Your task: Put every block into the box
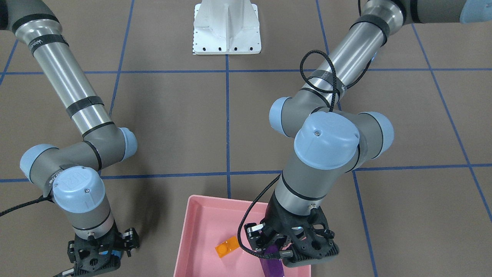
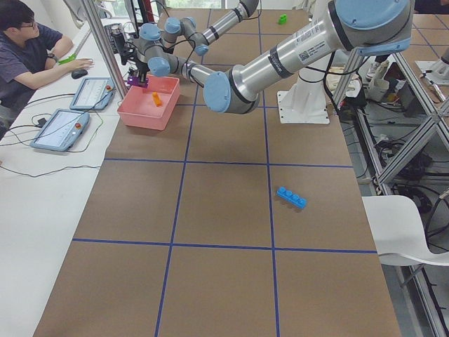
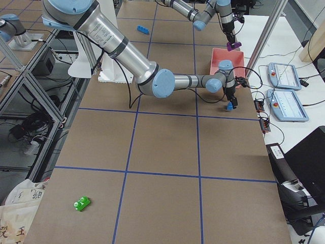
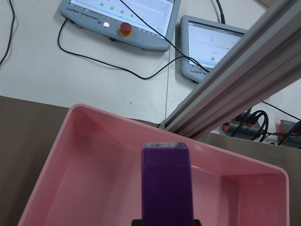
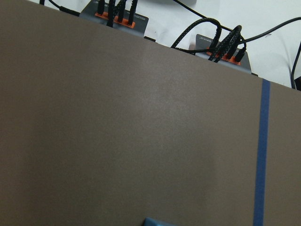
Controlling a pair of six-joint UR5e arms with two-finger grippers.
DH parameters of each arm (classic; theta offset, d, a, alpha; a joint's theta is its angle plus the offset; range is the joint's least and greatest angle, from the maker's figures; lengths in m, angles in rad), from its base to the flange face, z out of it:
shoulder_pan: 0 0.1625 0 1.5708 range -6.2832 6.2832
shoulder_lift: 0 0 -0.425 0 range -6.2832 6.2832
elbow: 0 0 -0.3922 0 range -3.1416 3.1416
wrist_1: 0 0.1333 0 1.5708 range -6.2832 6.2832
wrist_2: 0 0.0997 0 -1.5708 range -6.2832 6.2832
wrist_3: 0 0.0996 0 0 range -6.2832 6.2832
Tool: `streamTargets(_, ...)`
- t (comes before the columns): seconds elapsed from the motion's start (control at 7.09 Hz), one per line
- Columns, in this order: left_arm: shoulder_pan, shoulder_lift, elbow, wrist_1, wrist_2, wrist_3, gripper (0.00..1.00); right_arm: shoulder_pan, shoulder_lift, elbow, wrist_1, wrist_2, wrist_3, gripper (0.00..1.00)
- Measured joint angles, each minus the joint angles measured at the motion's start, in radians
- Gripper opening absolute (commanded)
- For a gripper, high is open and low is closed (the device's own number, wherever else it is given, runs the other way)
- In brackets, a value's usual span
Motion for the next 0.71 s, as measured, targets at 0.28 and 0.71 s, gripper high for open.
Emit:
streamTargets(0.28,0.006,0.000,0.001,0.000,0.011,-0.004,0.00,-0.003,-0.003,-0.018,0.007,-0.003,0.000,0.04)
streamTargets(0.71,0.011,-0.003,0.002,-0.002,0.036,-0.112,1.00,0.003,-0.010,-0.015,0.005,0.001,0.000,0.00)
